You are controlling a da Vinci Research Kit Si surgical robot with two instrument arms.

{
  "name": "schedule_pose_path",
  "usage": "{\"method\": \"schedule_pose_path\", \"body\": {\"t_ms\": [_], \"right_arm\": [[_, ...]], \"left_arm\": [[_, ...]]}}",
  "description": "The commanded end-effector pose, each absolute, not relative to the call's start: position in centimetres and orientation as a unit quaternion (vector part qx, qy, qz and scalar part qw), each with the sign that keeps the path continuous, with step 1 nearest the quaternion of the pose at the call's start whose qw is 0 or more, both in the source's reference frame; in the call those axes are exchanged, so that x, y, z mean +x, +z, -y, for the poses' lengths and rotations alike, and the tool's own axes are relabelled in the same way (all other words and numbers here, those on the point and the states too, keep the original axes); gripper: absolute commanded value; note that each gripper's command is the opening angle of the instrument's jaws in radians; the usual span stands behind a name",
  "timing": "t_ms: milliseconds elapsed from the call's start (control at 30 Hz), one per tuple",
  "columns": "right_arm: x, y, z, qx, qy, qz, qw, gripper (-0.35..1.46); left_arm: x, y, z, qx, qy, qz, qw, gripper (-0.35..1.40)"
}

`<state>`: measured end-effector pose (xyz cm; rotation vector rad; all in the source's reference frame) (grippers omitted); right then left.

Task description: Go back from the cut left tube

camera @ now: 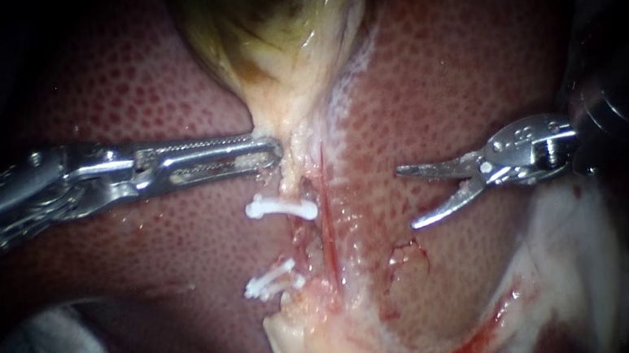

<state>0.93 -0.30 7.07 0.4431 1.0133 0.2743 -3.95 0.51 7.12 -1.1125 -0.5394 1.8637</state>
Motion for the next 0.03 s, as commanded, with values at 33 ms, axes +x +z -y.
{"method": "schedule_pose_path", "body": {"t_ms": [33], "right_arm": [[0.92,7.07,0.29,0.21,0.13,-0.48,0.842,1.43]], "left_arm": [[-3.95,7.12,-0.52,-0.447,0.749,0.217,0.437,-0.35]]}}
